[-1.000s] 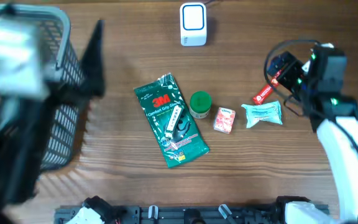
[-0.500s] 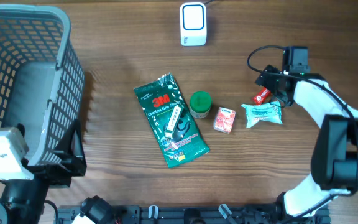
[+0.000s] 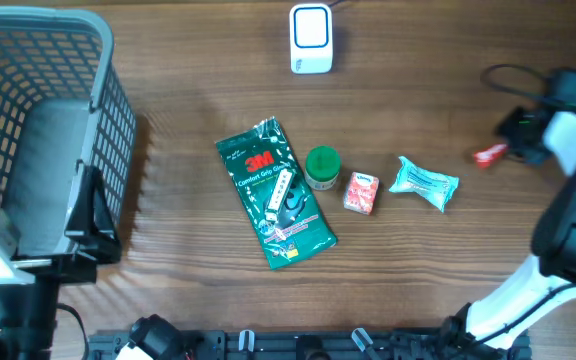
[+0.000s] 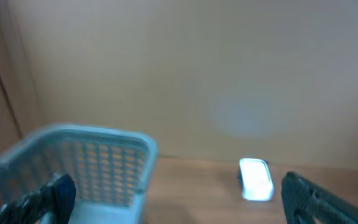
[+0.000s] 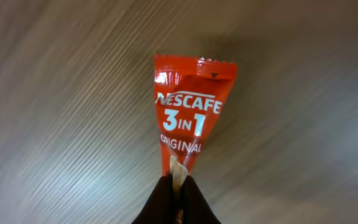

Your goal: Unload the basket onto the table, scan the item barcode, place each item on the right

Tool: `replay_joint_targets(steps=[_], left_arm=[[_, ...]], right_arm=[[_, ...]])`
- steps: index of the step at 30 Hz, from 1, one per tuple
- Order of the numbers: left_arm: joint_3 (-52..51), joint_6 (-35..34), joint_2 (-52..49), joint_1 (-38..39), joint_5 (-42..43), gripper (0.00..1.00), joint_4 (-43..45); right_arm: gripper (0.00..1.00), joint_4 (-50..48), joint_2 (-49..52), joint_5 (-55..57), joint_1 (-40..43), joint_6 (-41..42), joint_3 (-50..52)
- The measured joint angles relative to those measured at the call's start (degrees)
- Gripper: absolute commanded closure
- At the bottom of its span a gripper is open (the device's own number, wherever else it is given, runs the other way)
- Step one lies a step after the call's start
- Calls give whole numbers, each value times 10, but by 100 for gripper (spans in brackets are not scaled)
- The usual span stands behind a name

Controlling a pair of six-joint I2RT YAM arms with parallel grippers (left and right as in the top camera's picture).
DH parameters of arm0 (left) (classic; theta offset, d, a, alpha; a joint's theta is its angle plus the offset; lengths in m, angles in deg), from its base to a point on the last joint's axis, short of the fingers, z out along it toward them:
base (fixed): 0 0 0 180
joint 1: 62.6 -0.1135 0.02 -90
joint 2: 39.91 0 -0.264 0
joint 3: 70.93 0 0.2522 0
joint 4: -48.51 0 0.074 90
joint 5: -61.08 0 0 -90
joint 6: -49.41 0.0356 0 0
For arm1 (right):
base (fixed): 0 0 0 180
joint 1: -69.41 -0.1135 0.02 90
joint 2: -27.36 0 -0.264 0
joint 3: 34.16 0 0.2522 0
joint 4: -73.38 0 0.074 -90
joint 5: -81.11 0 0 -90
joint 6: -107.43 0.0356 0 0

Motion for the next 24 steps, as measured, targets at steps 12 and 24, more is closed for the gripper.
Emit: replay_joint_targets(steps=[12,24], left_arm=[[1,177,0,0,-42,0,-139],[1,178,0,-35,-43,0,-141]], right_arm=[[42,-207,3,107,140,-112,-17],[1,-225,18,-286,159,33,-62]])
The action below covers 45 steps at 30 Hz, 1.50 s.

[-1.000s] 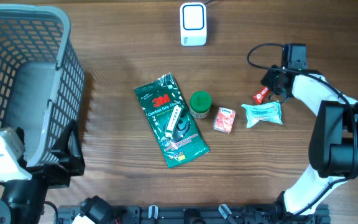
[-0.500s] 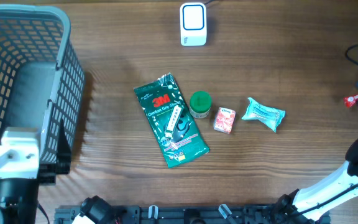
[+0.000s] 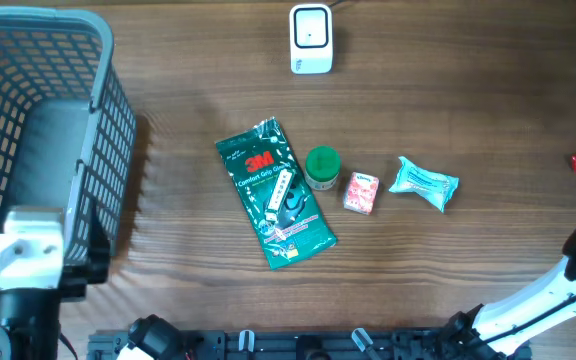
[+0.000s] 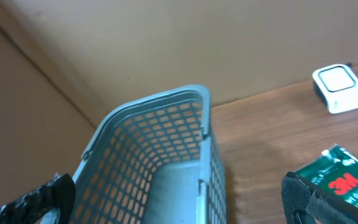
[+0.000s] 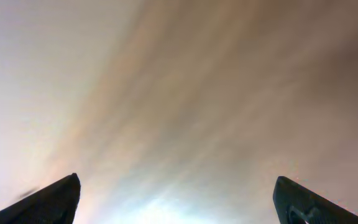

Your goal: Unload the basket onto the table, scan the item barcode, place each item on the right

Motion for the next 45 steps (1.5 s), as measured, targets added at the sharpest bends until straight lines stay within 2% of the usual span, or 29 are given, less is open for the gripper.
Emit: replay_joint_targets(steps=[3,5,7,10,15,19,22,27,31,40,45], left_arm=[[0,0,0,-103,0,0,0],[0,2,1,-176,0,0,0],[-1,2,16,-212,0,0,0],[0,2,76,-236,1,0,0],[1,4,193,-301,0,0,0],[1,4,249,-316,-2,0,-1],[1,4,252,-316,-2,0,-3],[1,4,252,-316,-2,0,-5],[1,4,252,-316,-2,0,-4],[1,4,252,-316,-2,0,-4],[1,4,252,-316,-2,0,-4]], right_arm=[[1,37,-31,-88,-58,38,-4],[0,101,-59,-90,-115,41,-8],[0,169,-77,-73,-172,33,-12],[0,275,-82,-17,-252,23,-14],[0,390,-82,21,-358,16,-15],[0,460,-82,43,-466,-21,-15],[0,470,-82,71,-539,-26,-15],[0,474,-82,204,-671,14,-21],[0,449,-82,238,-712,57,-22],[1,433,-49,261,-722,91,-24],[8,429,-14,249,-722,93,-25]])
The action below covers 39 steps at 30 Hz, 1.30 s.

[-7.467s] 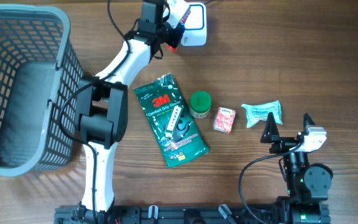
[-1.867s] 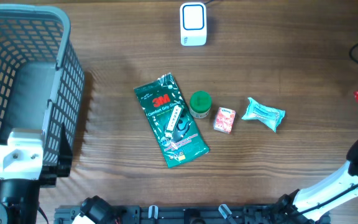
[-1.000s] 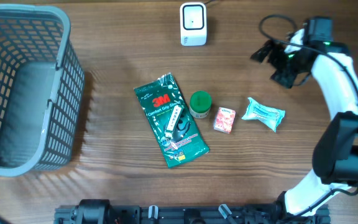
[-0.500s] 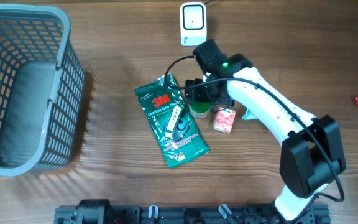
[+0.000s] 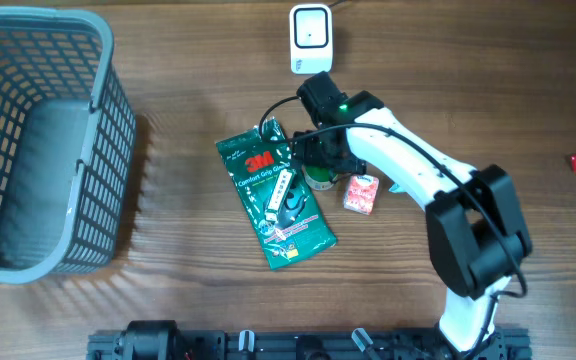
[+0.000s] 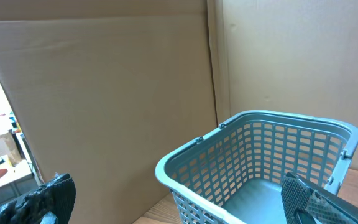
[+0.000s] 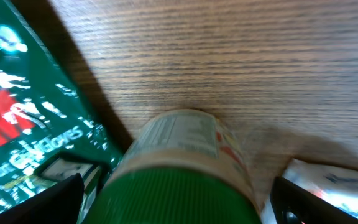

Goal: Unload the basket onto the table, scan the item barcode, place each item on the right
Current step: 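Reach the right gripper to the green-capped jar and grasp it, then hold the jar's label up to the scanner with the right gripper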

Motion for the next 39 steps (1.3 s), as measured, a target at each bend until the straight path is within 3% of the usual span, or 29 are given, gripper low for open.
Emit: replay_joint_targets(steps=[2,4,8,13,18,20,23,26,32,39], left_arm=[[0,0,0,0,0,0,0],[0,0,0,0,0,0,0],[0,0,0,0,0,0,0],[0,0,0,0,0,0,0],[0,0,0,0,0,0,0],[0,0,0,0,0,0,0],[0,0,0,0,0,0,0],[0,0,0,0,0,0,0],[0,0,0,0,0,0,0],[0,0,0,0,0,0,0]], right_arm=[[10,-3,23,-8,0,2,0],[0,-3,28,-12,0,2,0],[1,-3,39,-15,0,-5,0],[24,-20,39,-16,0,-4,0],[19,-15,39,-36,0,5,0],[24,-5,41,-51,0,7,-1],[46,5,49,-57,0,21,-12],[47,5,49,-65,1,30,-19],[50,63,59,-226,35,23,-19],[50,202,77,-443,154,-74,-11]])
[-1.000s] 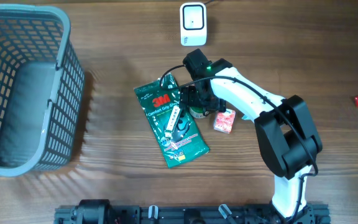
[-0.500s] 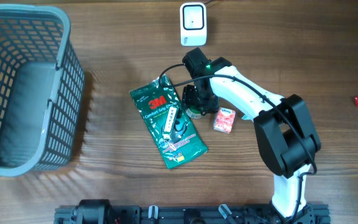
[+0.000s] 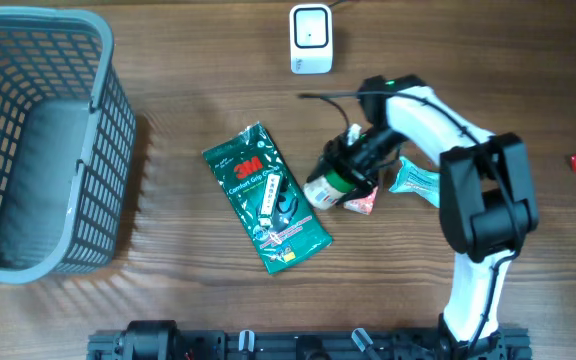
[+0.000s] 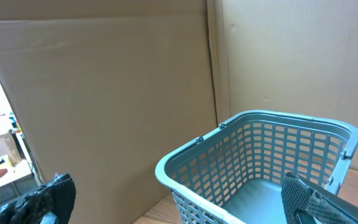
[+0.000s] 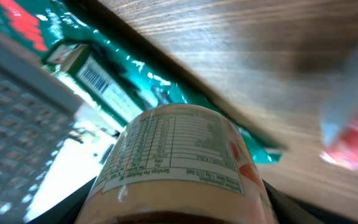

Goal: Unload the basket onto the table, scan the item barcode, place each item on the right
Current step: 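Hold the jar's label up to the scanner with the right gripper, then carry the jar right and set it at the table's right edge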

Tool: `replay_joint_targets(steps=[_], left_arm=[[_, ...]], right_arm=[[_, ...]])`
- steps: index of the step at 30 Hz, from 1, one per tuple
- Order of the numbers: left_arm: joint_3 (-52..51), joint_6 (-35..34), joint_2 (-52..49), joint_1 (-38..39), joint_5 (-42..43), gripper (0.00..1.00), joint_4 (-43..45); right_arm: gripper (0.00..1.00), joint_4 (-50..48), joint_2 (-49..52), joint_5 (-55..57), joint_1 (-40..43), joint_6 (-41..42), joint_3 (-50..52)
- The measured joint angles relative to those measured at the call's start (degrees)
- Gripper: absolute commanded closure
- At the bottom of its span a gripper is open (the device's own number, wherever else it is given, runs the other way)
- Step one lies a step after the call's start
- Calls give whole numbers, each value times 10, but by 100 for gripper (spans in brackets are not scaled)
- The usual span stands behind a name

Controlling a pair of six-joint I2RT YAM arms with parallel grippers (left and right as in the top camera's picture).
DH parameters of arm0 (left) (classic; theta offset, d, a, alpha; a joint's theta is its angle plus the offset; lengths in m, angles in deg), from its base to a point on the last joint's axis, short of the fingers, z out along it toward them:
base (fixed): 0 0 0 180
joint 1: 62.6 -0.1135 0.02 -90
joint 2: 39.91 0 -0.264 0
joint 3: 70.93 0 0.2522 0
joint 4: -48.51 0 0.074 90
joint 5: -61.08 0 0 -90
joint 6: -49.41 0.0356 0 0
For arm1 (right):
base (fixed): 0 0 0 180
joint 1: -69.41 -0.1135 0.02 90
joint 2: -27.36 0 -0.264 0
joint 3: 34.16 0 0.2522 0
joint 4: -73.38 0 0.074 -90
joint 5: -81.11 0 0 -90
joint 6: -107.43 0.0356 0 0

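A small jar with a green cap and a pale printed label [image 3: 326, 187] is tilted beside the red box, cap toward my right gripper [image 3: 350, 165], which is shut on it. Seen from the right wrist, the jar [image 5: 179, 155] fills the lower frame between the dark fingers of that gripper [image 5: 179, 208], nutrition label facing up. The white scanner [image 3: 310, 38] stands at the table's far edge, apart from the jar. My left gripper [image 4: 179, 199] is open in the air facing the basket [image 4: 272, 155]; it does not appear in the overhead view.
A green 3M package [image 3: 266, 197] lies left of the jar, its barcode showing in the wrist view [image 5: 95, 78]. A small red box [image 3: 364, 203] and a teal packet [image 3: 415, 181] lie right of the jar. The grey basket [image 3: 108, 120] stands far left. A red sachet lies at the right edge.
My right gripper was open around the upright jar; now it is shut on the jar, which is tilted and a little farther right. The 3M package has shifted slightly left. The left gripper has not moved.
My right gripper first held a red Nescafe sachet at the right side. Then the sachet lay at the table's right edge and the gripper was open. Later the gripper stood open around the green-capped jar, and now it grips the tilted jar. The left arm left the overhead view.
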Motion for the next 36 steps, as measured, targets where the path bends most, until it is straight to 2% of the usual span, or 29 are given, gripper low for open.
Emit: replay_joint_targets(steps=[5,9,11,14,17,19,28,30,36], left_arm=[[0,0,0,0,0,0,0],[0,0,0,0,0,0,0],[0,0,0,0,0,0,0],[0,0,0,0,0,0,0],[0,0,0,0,0,0,0],[0,0,0,0,0,0,0],[0,0,0,0,0,0,0],[0,0,0,0,0,0,0],[0,0,0,0,0,0,0]], right_arm=[[50,55,0,-33,15,-60,0],[57,50,0,-33,15,-84,-1],[57,43,2,-15,15,-88,-35],[56,20,3,62,15,-90,-152],[56,-66,3,181,8,-86,-199],[56,-109,3,243,-1,-83,-198],[55,-414,4,485,-72,-104,-197],[49,-483,8,523,-75,-115,-197],[49,-673,107,578,-74,-141,-196]])
